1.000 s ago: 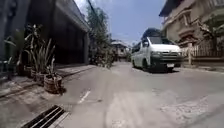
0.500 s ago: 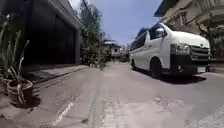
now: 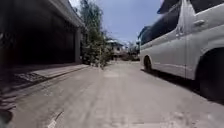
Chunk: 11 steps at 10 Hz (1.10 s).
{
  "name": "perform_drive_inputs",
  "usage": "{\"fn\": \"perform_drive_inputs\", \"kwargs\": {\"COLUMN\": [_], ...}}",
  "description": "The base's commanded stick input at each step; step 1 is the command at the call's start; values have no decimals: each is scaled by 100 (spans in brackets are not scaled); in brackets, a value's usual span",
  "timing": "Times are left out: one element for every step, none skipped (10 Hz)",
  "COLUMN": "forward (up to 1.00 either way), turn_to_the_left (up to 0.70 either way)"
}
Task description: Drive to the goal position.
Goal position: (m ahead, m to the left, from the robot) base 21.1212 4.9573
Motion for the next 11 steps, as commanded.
{"fn": "perform_drive_inputs", "kwargs": {"forward": [100,100,100,100,100,100,100,100,100,100,100], "turn_to_the_left": [-40,-36,-15,0,0,0,0,0,0,0,0]}}
